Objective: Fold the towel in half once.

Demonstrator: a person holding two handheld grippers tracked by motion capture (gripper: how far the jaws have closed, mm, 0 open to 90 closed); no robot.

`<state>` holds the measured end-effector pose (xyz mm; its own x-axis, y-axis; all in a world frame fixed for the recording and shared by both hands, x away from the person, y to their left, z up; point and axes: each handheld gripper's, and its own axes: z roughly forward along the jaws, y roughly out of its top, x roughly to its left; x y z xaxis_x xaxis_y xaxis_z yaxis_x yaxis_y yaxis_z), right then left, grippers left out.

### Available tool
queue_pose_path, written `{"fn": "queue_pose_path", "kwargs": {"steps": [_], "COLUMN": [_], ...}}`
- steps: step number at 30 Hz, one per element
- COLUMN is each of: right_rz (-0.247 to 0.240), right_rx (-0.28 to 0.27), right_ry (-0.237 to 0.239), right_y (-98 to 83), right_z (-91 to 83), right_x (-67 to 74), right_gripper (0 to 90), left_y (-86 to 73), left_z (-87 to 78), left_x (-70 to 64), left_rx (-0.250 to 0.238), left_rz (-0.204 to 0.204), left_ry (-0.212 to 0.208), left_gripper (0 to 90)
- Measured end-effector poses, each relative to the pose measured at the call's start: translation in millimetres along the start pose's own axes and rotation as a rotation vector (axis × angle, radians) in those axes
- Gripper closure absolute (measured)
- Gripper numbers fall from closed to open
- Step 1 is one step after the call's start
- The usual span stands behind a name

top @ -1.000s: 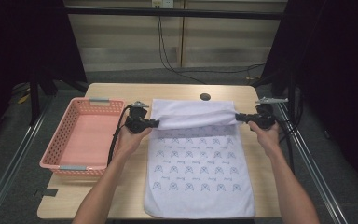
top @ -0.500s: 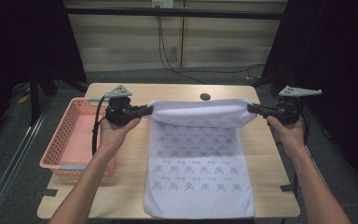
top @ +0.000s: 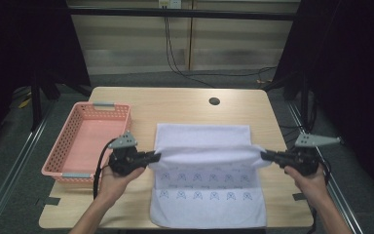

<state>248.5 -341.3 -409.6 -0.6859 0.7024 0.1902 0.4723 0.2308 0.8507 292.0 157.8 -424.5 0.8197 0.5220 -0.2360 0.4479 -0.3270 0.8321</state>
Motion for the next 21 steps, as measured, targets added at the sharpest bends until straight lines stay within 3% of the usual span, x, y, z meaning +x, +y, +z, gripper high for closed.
{"fn": "queue_pose_path", "kwargs": {"steps": [2, 4, 7, 10, 15, 18, 19, 21], "right_rz": [0.009, 0.014, 0.015, 0.003, -0.013, -0.021, -0.020, -0.021], "right_rx": [0.042, 0.087, 0.134, 0.187, 0.260, 0.266, 0.263, 0.271], "right_ry": [0.019, 0.038, 0.061, 0.107, 0.120, 0.135, 0.141, 0.152], "right_y": [-20.2, -36.4, -55.1, -70.0, -81.5, -81.9, -82.2, -82.6], "right_z": [0.9, 1.8, 2.3, 5.1, 11.2, 7.9, 6.5, 2.3], "right_x": [9.2, 16.5, 24.1, 30.0, 37.2, 42.4, 42.7, 44.0], "right_gripper": [87.3, 86.4, 84.0, 81.8, 77.3, 77.6, 78.4, 76.4], "left_y": [-16.3, -34.3, -51.1, -63.4, -70.7, -74.3, -75.7, -77.8], "left_z": [2.1, 4.7, 7.0, 7.2, 7.1, 3.7, 2.0, -1.5], "left_x": [-3.2, -7.4, -11.6, -14.6, -19.2, -23.4, -24.6, -25.0], "left_rx": [0.016, 0.067, 0.134, 0.155, 0.216, 0.232, 0.230, 0.239], "left_rz": [-0.019, -0.020, -0.025, -0.042, -0.012, 0.025, 0.024, 0.015], "left_ry": [-0.016, -0.026, -0.033, -0.050, -0.086, -0.093, -0.087, -0.121], "left_gripper": [82.3, 82.1, 81.8, 82.3, 79.7, 82.6, 82.9, 82.2]}}
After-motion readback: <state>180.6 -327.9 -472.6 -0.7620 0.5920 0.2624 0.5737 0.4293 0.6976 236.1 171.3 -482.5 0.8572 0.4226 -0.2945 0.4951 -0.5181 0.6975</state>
